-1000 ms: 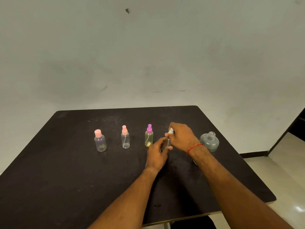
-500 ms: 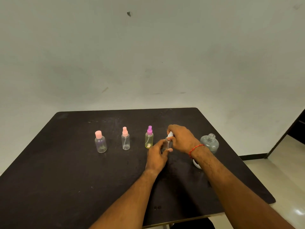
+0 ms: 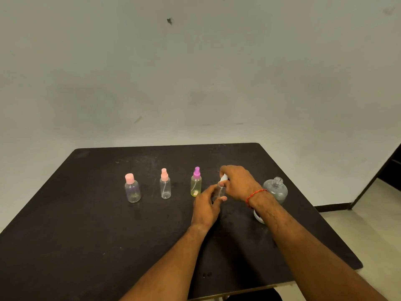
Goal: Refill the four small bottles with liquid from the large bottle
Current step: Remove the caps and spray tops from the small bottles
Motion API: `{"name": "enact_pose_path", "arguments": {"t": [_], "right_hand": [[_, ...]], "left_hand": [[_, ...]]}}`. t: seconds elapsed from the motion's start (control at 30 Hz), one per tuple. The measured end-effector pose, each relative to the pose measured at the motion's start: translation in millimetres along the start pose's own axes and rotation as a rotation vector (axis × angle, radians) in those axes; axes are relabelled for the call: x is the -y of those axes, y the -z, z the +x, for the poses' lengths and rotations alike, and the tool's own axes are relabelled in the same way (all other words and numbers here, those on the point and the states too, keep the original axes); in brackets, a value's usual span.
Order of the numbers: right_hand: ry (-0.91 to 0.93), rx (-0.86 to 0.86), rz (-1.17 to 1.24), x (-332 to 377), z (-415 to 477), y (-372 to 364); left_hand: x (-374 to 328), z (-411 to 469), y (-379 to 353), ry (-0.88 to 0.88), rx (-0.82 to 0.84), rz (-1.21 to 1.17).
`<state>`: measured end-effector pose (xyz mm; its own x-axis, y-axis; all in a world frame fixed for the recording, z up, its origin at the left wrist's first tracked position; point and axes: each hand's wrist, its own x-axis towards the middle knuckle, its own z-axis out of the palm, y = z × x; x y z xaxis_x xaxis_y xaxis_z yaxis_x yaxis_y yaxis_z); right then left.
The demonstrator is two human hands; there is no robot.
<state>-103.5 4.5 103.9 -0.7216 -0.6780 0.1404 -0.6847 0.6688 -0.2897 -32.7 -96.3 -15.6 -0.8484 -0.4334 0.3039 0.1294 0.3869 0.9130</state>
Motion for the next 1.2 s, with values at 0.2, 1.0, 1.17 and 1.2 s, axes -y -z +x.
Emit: {"name": "enact_pose_path", "arguments": {"t": [0.2, 1.0, 1.17, 1.2], "right_hand": [[-0.096, -0.062, 0.089, 0.1, -1.7, -4.8], [-0.1, -0.05, 0.097, 7.4, -1.7, 1.7], [0.077, -0.015, 0.192, 6.0, -5.1, 2.9], [0.071, -0.027, 0.211, 5.7, -5.6, 1.8]], "left_hand": [[2.4, 1.0, -2.5, 0.01, -0.009, -0.005], [2.4, 1.5, -1.2, 0.016, -0.014, 0.028], [7.0, 2.8, -2.5, 0.011, -0.029, 0.024], [7.2, 2.3, -2.8, 0.004, -0.03, 0.018]]}}
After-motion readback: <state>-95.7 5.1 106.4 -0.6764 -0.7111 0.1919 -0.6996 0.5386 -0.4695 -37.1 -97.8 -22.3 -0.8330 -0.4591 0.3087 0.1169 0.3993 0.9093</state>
